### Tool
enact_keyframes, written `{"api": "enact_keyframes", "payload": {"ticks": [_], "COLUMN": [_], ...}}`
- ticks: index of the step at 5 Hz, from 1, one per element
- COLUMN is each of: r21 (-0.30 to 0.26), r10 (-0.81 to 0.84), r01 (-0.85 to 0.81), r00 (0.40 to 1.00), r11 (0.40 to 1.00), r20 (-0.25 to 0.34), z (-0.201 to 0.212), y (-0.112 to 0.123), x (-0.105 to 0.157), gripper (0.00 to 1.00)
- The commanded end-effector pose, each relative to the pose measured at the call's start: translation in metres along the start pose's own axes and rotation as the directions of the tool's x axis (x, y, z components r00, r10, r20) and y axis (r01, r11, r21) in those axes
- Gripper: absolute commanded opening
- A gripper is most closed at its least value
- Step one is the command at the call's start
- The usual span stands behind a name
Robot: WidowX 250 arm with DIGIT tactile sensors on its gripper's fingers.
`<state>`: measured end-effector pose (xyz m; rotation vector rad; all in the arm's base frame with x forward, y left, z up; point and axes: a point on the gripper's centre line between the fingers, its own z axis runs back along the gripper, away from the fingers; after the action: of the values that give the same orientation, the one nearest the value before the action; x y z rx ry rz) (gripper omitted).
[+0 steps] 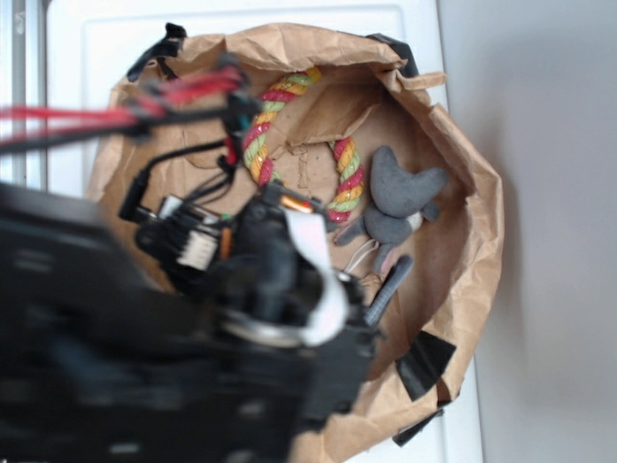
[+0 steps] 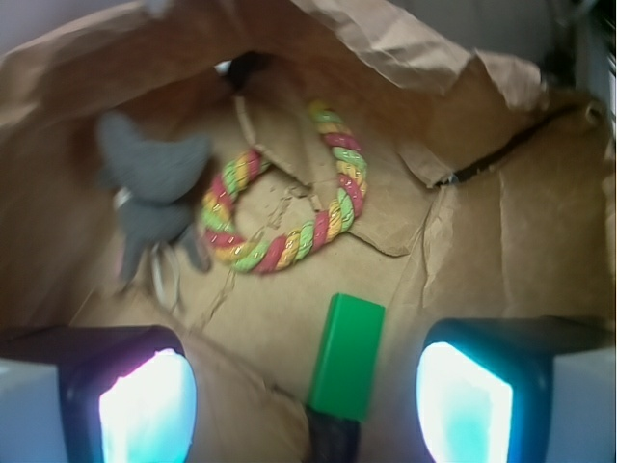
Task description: Grab the green block.
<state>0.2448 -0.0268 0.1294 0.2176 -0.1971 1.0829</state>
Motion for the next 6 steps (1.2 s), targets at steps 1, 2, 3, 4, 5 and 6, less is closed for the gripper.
{"api": "enact_keyframes", "payload": {"ticks": [1,2,3,4,5,6], "r21": [-0.143,-0.143,-0.143,-0.143,-0.143,-0.106], "r10": [0.018,0.018,0.018,0.018,0.018,-0.036], "r01": [-0.024,-0.024,-0.024,-0.024,-0.024,0.033], "r00": [0.999,0.999,0.999,0.999,0.999,0.999], "r11": [0.989,0.989,0.989,0.989,0.989,0.994], "r20": [-0.042,-0.042,-0.042,-0.042,-0.042,-0.035], "z": [-0.027,-0.027,-0.027,-0.027,-0.027,-0.030], "y": [0.004,0.004,0.004,0.004,0.004,0.016], "x": [0.043,0.043,0.043,0.043,0.043,0.035], "gripper": [1.00,1.00,1.00,1.00,1.00,1.00]}}
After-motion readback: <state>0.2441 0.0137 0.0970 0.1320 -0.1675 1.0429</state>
